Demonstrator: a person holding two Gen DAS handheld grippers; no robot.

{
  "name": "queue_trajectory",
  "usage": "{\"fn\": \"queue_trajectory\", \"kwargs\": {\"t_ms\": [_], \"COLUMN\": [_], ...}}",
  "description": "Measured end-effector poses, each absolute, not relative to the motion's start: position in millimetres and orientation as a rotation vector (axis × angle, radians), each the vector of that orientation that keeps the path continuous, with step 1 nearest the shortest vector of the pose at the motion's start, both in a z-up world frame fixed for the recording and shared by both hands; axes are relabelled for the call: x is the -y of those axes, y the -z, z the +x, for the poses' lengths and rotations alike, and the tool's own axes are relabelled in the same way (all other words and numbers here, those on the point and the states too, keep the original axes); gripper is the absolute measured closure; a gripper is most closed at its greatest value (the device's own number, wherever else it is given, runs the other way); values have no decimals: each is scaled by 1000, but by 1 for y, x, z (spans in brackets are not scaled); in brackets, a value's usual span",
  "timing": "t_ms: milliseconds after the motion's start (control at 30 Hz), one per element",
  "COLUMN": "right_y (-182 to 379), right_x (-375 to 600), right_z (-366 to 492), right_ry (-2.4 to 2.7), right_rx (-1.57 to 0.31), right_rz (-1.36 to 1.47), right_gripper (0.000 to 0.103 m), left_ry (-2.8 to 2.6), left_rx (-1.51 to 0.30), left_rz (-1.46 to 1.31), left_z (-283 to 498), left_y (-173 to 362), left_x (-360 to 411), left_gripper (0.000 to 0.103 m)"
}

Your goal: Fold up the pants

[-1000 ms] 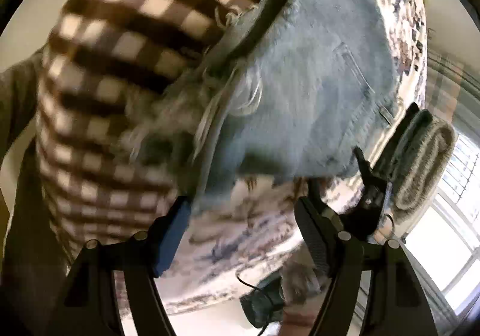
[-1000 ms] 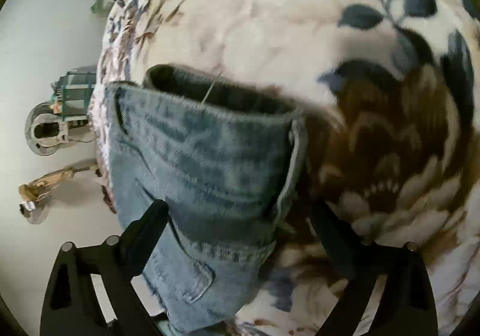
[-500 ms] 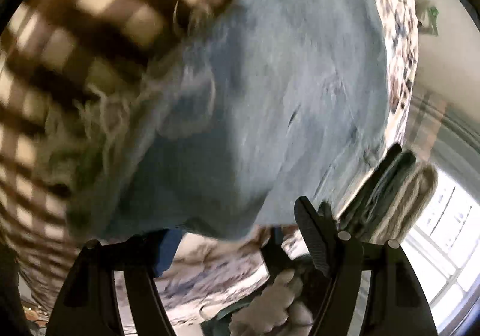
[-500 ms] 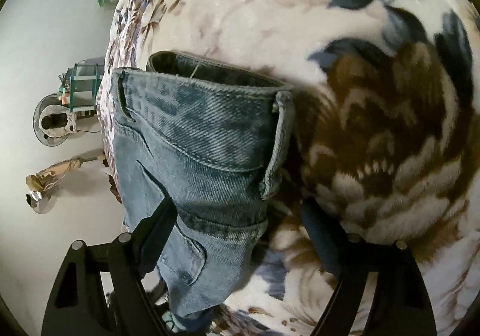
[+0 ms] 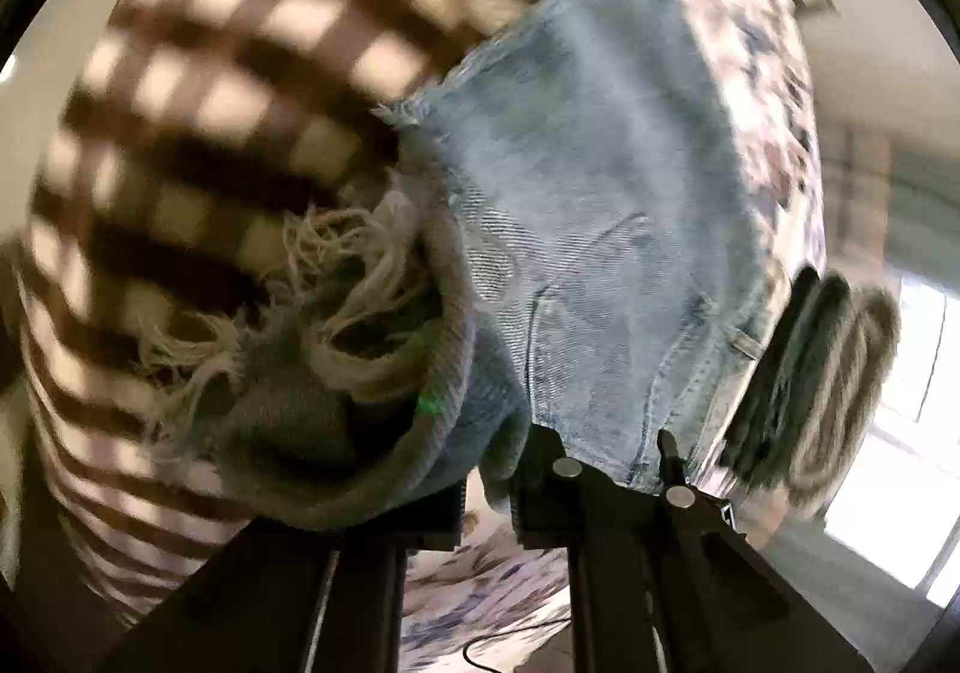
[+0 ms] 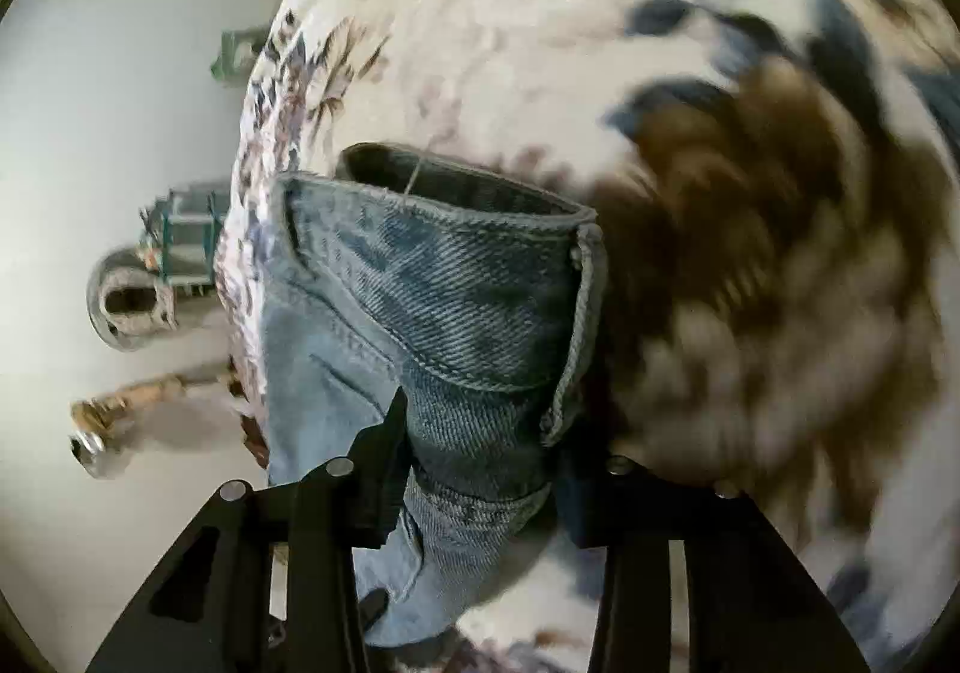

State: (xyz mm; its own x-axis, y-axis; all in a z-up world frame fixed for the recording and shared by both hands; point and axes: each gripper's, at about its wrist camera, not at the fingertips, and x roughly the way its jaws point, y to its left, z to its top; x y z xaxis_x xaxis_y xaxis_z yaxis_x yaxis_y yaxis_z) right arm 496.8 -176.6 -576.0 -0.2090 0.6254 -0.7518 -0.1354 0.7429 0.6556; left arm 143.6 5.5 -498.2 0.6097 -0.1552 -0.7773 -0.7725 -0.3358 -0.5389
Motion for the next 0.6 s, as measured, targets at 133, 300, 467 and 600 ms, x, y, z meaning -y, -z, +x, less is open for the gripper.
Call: {"fn": "queue_trajectory", "kwargs": {"t_ms": [133, 300, 467, 600], "right_y": [563, 558, 575, 587], "right_x": [215, 247, 260, 268], "right_z": [456, 396, 386, 399], "right_ry": [-657, -599, -569, -601], "right_rx": [-1657, -1675, -1728, -1712], "right_rz": [504, 500, 464, 518], "right_gripper": [63, 63, 37, 22], "left_ry": [-699, -664, -608, -618], "left_rx": [-810, -872, -801, -718], "left_rz": [-1720, -1612, -1698, -1745], "left_z": [127, 100, 90, 91], "left_y": [482, 481, 504, 512], "left_x": [-23, -36, -35, -30], "left_gripper": [95, 95, 92, 79]}}
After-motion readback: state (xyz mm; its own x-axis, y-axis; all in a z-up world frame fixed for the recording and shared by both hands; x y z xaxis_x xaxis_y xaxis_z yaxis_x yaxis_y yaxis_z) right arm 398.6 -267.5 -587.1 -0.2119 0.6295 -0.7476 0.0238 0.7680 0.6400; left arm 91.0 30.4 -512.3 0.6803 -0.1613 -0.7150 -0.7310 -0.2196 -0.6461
